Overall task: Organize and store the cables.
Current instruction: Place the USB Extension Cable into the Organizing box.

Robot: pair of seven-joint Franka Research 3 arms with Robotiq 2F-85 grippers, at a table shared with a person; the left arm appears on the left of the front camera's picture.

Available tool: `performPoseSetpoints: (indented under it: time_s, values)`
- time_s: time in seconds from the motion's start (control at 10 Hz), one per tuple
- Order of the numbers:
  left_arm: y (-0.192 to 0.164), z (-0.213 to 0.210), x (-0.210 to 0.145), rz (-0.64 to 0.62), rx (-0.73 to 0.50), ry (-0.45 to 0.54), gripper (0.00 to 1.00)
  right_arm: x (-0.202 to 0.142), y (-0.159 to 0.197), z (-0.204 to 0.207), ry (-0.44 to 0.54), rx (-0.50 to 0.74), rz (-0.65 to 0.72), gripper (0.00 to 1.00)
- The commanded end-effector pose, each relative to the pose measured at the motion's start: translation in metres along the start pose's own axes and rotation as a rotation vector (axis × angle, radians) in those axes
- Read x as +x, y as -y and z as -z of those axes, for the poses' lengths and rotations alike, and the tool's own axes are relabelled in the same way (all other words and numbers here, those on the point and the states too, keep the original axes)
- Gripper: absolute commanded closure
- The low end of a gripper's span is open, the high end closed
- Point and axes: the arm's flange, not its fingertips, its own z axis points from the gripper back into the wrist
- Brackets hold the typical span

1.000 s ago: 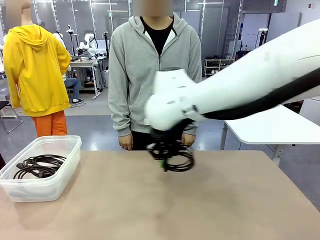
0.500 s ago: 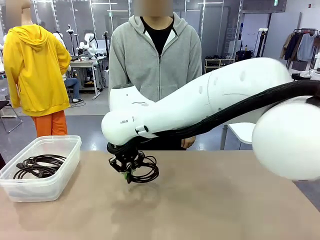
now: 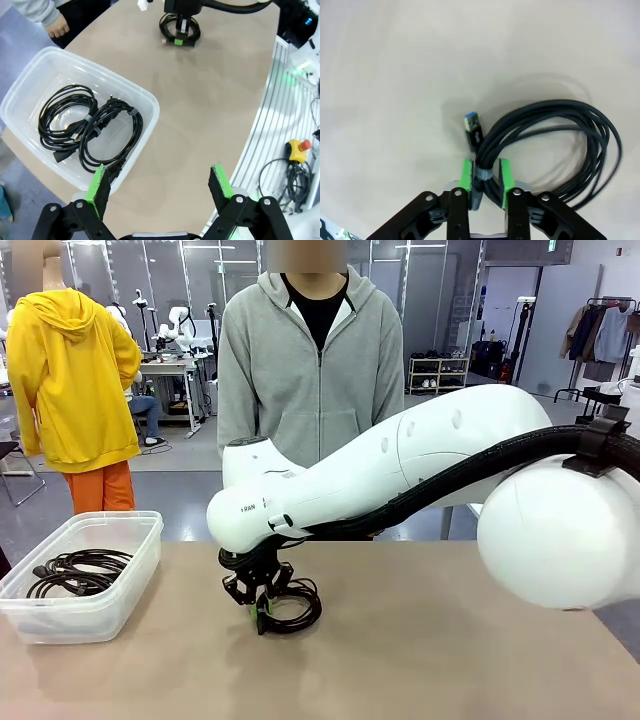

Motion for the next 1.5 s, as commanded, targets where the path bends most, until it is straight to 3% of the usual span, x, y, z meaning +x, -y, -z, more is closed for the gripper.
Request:
performPoseSetpoints:
  time_s: [0.0,0.1,0.3,0.7,0.8,0.9,1.0,1.1,1.2,1.4]
  values:
    - [0.001,-0.001,0.0,-0.001,0.002,-0.002,0.0,-0.011,-0.001,-0.005,0.029,0.01,0.027,0.38]
    - [0.001,-0.001,0.0,-0.001,0.002,-0.002,0.0,-0.011,0.003,-0.006,0.033,0.017,0.027,0.17]
    - [0.001,-0.001,0.0,-0.001,0.002,-0.002,0.0,-0.018,0.006,-0.014,0.041,0.028,0.025,0.0]
    - [0.001,-0.001,0.0,-0.001,0.002,-0.002,0.0,-0.029,0.02,-0.037,0.063,0.042,-0.016,0.0]
    - [0.001,-0.001,0.0,-0.001,0.002,-0.002,0.0,-0.03,0.033,-0.045,0.041,0.071,-0.1,0.0]
    - [0.0,0.0,0.0,0.0,0.0,0.0,0.0,-0.035,0.057,-0.064,0.079,0.106,-0.191,0.0]
    - [0.017,0.014,0.018,-0.041,-0.024,-0.003,0.0,-0.052,0.091,-0.097,0.171,0.235,-0.295,0.0]
    - [0.027,0.033,0.041,-0.037,-0.063,0.026,0.0,-0.071,0.126,-0.121,0.242,0.229,-0.327,0.0]
    - [0.034,0.048,0.061,-0.035,-0.102,0.017,0.0,-0.093,0.167,-0.135,0.26,0.311,-0.363,0.0]
    - [0.05,0.085,0.098,-0.058,-0.087,-0.082,0.0,-0.146,0.223,-0.145,0.386,0.39,-0.386,0.0]
